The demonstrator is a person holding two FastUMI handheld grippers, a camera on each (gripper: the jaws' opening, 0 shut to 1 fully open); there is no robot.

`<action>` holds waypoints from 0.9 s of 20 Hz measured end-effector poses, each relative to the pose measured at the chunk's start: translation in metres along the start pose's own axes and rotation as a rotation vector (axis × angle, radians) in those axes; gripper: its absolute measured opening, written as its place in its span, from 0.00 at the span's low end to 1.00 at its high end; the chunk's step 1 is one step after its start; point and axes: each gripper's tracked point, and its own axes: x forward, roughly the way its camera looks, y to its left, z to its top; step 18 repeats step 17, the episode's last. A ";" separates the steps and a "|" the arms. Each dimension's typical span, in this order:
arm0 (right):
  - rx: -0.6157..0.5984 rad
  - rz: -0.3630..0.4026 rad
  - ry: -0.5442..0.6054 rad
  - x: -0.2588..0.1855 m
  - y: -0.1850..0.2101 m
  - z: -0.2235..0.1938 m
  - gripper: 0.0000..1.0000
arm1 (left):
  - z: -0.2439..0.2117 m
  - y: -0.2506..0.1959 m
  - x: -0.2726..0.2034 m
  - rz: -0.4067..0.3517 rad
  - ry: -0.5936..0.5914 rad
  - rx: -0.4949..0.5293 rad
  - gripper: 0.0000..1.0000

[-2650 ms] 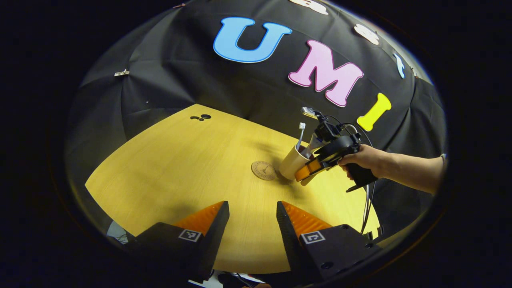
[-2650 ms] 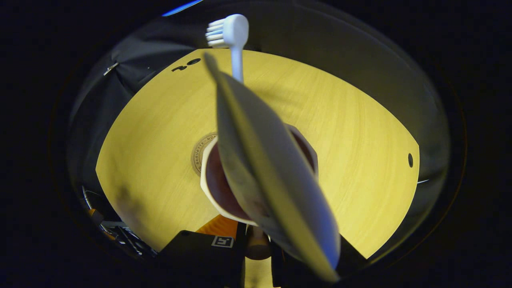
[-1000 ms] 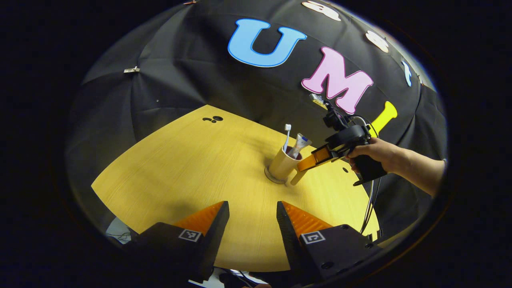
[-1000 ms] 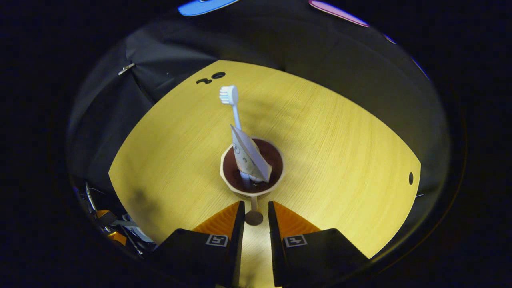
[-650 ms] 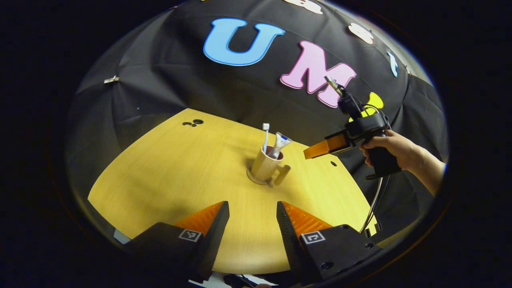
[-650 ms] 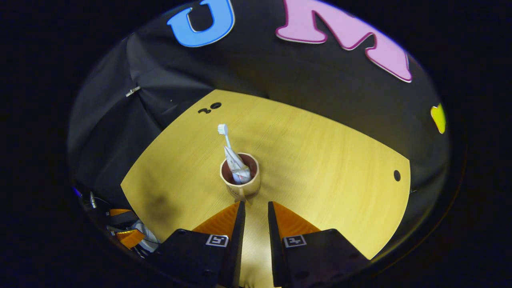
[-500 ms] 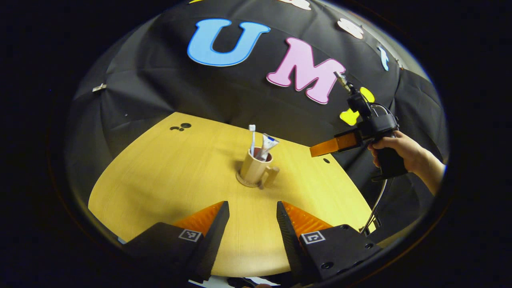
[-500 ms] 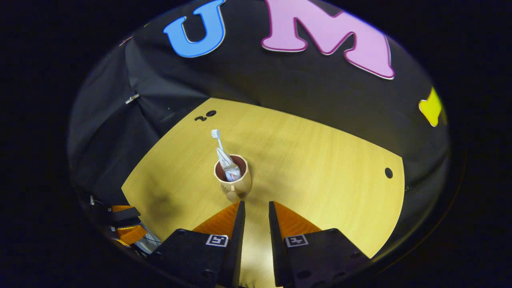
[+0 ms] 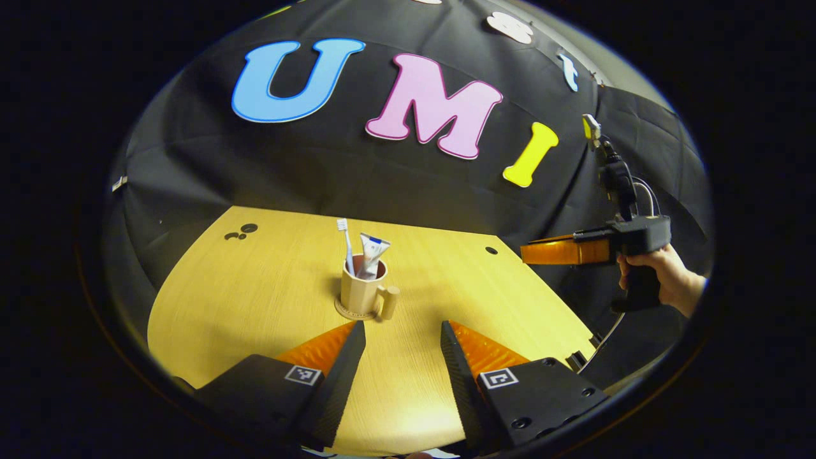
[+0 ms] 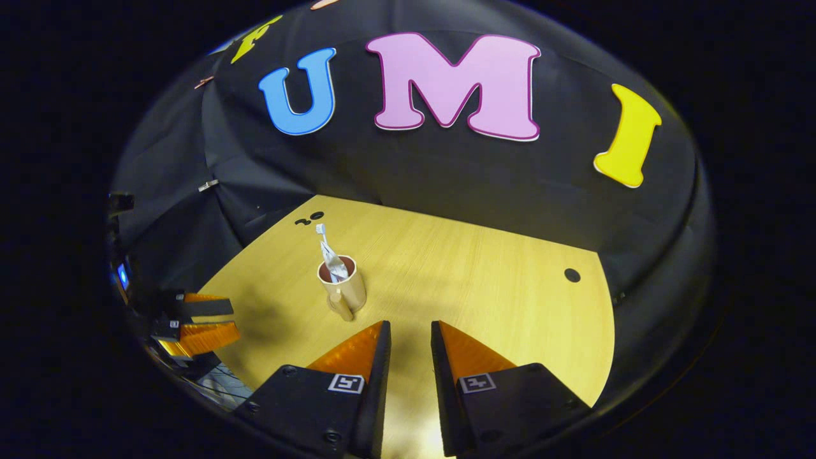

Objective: Put the toothbrush and toothpaste on the desktop into the cup, then pick up the cup and place it on the coaster on the desktop.

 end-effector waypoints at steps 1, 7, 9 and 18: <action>-0.007 -0.005 -0.020 -0.006 0.000 -0.004 0.39 | 0.002 -0.002 0.001 0.001 -0.005 0.015 0.75; -0.060 0.012 -0.109 -0.035 0.018 -0.019 0.34 | 0.008 -0.020 0.008 0.001 -0.019 0.075 0.76; -0.083 0.027 -0.104 -0.041 0.023 -0.026 0.35 | 0.006 -0.026 0.006 -0.005 -0.017 0.089 0.75; -0.050 0.083 -0.092 -0.053 0.047 -0.040 0.39 | -0.006 -0.032 0.001 0.006 0.000 0.094 0.75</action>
